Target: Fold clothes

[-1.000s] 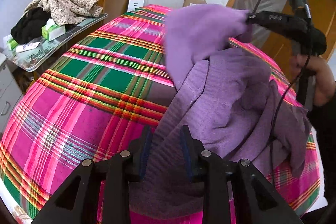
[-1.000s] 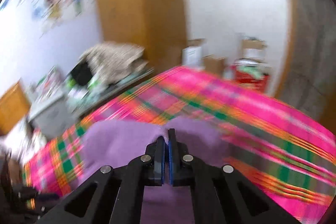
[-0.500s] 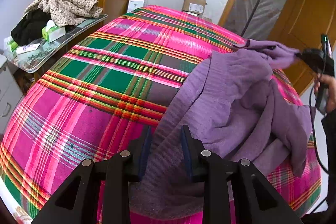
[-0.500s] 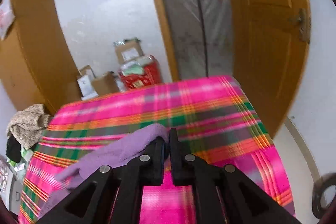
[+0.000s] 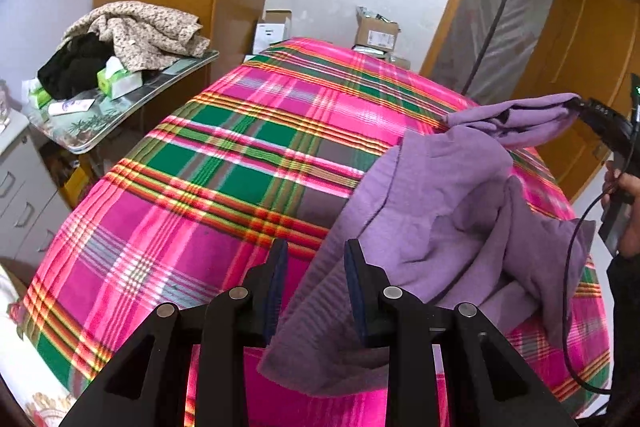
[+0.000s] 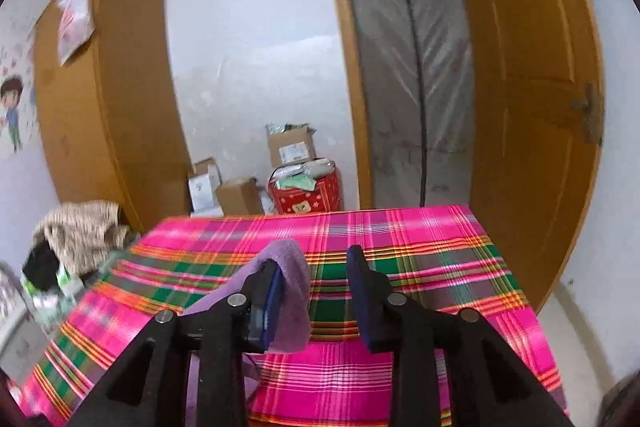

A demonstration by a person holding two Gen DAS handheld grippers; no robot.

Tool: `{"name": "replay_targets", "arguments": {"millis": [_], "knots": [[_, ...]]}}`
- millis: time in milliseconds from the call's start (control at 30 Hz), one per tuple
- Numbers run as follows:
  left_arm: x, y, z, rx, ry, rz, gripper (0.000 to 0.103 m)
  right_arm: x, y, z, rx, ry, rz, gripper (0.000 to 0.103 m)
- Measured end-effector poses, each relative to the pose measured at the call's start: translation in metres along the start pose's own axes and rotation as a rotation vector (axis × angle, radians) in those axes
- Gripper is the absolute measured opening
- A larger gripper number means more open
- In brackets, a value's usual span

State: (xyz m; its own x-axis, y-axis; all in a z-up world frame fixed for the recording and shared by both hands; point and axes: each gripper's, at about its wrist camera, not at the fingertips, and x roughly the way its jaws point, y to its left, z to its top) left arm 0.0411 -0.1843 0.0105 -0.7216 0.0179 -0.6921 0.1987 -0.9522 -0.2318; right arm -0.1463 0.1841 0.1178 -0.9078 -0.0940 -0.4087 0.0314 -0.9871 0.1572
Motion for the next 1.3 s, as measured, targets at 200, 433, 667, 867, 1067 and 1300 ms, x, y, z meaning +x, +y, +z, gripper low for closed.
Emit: {"name": "replay_targets", "arguments": {"millis": [200, 433, 667, 867, 1067, 1300], "knots": [[-0.003, 0.009, -0.003, -0.02, 0.007, 0.016, 0.03, 0.004, -0.03, -0.012, 0.134, 0.105, -0.051, 0.036], [-0.01, 0.007, -0.005, -0.015, -0.001, 0.0, 0.03, 0.02, -0.018, -0.051, -0.078, 0.366, -0.043, 0.037], [-0.018, 0.006, -0.008, -0.007, -0.011, -0.003, 0.03, -0.022, -0.049, -0.059, 0.075, 0.264, -0.056, 0.037], [-0.023, 0.009, -0.015, -0.012, -0.002, 0.005, 0.03, -0.053, -0.014, -0.051, -0.009, 0.193, 0.132, 0.037], [-0.032, 0.004, -0.017, -0.003, -0.016, 0.027, 0.03, -0.066, 0.047, -0.062, -0.16, 0.213, 0.337, 0.037], [-0.032, 0.004, -0.02, 0.008, -0.008, 0.078, 0.03, -0.076, 0.095, -0.089, -0.259, 0.266, 0.497, 0.037]]}}
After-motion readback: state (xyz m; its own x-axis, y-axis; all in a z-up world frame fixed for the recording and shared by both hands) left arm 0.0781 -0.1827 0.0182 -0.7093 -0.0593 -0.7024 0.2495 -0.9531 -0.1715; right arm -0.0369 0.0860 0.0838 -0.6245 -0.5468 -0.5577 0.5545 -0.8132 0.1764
